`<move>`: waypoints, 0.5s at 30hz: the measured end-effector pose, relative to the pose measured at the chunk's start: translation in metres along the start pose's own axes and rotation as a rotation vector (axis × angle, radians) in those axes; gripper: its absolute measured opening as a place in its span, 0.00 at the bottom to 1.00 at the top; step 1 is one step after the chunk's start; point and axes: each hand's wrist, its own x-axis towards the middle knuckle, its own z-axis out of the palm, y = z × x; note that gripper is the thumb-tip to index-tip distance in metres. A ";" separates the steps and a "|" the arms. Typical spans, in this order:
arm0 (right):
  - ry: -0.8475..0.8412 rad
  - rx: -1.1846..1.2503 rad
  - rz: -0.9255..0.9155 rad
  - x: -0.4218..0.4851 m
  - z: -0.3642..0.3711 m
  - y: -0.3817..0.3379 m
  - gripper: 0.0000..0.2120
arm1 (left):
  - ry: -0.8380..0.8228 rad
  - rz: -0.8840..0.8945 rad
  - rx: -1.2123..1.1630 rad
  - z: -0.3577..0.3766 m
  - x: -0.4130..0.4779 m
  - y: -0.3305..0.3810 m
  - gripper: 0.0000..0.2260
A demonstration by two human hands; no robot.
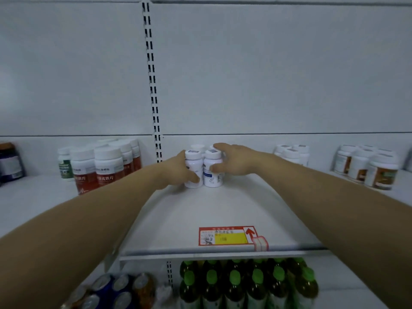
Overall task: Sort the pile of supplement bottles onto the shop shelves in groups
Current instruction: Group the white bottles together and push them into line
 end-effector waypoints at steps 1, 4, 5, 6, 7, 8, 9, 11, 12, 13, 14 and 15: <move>0.005 0.018 0.006 -0.001 -0.001 0.000 0.34 | -0.016 0.020 0.004 0.001 0.002 -0.001 0.29; -0.006 0.052 0.003 0.000 -0.004 0.002 0.29 | -0.057 0.056 0.016 0.002 0.004 0.001 0.23; -0.015 0.053 -0.002 0.001 -0.004 0.001 0.28 | -0.061 0.070 0.009 0.003 0.004 0.002 0.24; -0.025 0.052 -0.006 0.002 -0.005 0.001 0.28 | -0.061 0.068 0.010 0.004 0.004 0.004 0.25; -0.033 0.054 -0.006 0.003 -0.005 0.002 0.29 | -0.054 0.074 0.006 0.006 0.004 0.004 0.26; -0.037 0.052 -0.007 0.004 -0.005 0.003 0.29 | -0.039 0.062 0.009 0.007 0.004 0.005 0.28; -0.039 0.049 -0.011 0.005 -0.004 0.004 0.29 | -0.020 0.054 0.015 0.008 0.006 0.004 0.29; -0.031 0.044 -0.024 0.005 -0.004 0.006 0.29 | -0.002 0.047 0.048 0.009 0.008 0.003 0.31; -0.028 0.042 -0.029 0.005 -0.004 0.008 0.29 | 0.003 0.044 0.065 0.010 0.008 0.003 0.32; -0.027 0.042 -0.032 0.005 -0.004 0.009 0.29 | 0.014 0.045 0.080 0.011 0.010 0.003 0.32; -0.026 0.041 -0.032 0.005 -0.005 0.011 0.28 | 0.026 0.038 0.102 0.011 0.010 0.003 0.31; -0.028 0.041 -0.032 0.006 -0.006 0.013 0.28 | 0.039 0.040 0.125 0.013 0.012 0.002 0.31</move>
